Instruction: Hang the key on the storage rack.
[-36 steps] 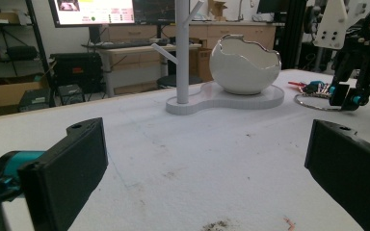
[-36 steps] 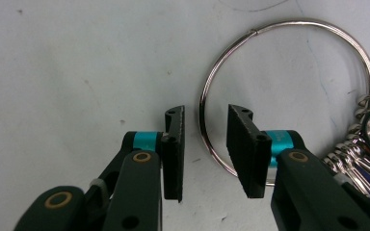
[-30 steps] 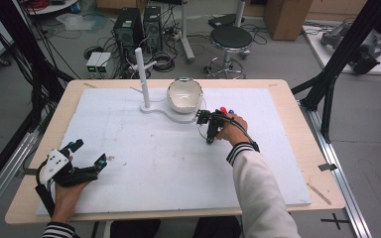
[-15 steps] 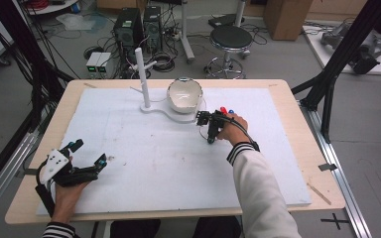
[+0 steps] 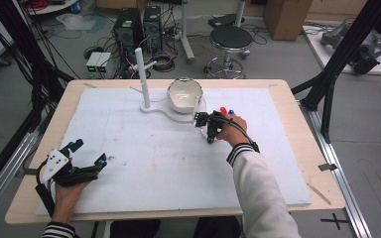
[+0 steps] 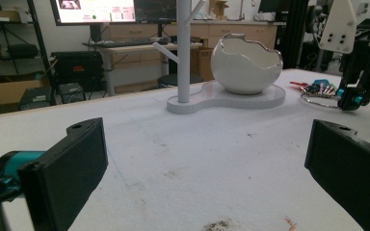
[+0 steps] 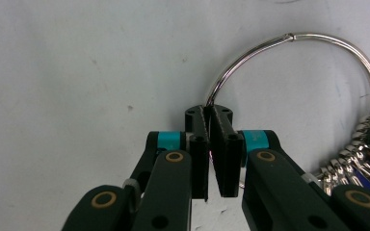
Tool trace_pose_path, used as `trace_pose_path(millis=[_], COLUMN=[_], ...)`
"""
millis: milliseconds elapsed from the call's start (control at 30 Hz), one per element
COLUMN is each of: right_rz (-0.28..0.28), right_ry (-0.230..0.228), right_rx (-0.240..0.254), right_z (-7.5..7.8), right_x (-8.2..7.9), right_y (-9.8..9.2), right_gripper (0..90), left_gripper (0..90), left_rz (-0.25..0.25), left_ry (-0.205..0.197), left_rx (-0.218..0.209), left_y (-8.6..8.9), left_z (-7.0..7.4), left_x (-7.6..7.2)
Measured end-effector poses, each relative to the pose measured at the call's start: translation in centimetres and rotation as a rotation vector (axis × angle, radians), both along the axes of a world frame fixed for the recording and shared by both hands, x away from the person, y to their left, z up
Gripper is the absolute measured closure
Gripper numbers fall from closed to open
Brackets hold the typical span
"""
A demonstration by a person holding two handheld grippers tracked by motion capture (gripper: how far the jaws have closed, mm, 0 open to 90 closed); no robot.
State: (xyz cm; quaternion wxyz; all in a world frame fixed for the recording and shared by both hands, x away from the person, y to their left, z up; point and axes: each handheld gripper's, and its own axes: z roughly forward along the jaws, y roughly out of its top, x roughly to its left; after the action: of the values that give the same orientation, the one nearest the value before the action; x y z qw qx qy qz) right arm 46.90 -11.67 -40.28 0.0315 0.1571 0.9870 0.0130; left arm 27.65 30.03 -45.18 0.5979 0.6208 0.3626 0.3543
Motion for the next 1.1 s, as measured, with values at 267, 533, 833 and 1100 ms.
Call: trace_pose_path(millis=[267, 533, 833, 1100], right_rz=[-0.015, -0.024, -0.049, 0.013], right_ry=[-0.040, -0.102, -0.125, -0.105], right_rx=[0.078, 0.218, 0.374, 0.592], right_z=[2.1, 4.8, 7.3, 9.2], right_x=[-0.5, -1.3, -2.4, -3.5], right_y=[-1.0, -3.1, -4.7, -5.8], right_gripper=[87.3, 87.7, 88.0, 88.3], left_gripper=[1.7, 1.7, 1.7, 1.7], left_rz=[0.006, -0.002, -0.093, -0.260], left_ry=[0.021, 0.029, 0.066, 0.094], left_rx=[0.028, 0.050, 0.093, 0.119], left_y=[-0.3, -0.2, -1.0, -1.6], left_z=[0.2, 1.1, 4.1, 7.9], left_x=[0.3, 1.0, 2.2, 3.9])
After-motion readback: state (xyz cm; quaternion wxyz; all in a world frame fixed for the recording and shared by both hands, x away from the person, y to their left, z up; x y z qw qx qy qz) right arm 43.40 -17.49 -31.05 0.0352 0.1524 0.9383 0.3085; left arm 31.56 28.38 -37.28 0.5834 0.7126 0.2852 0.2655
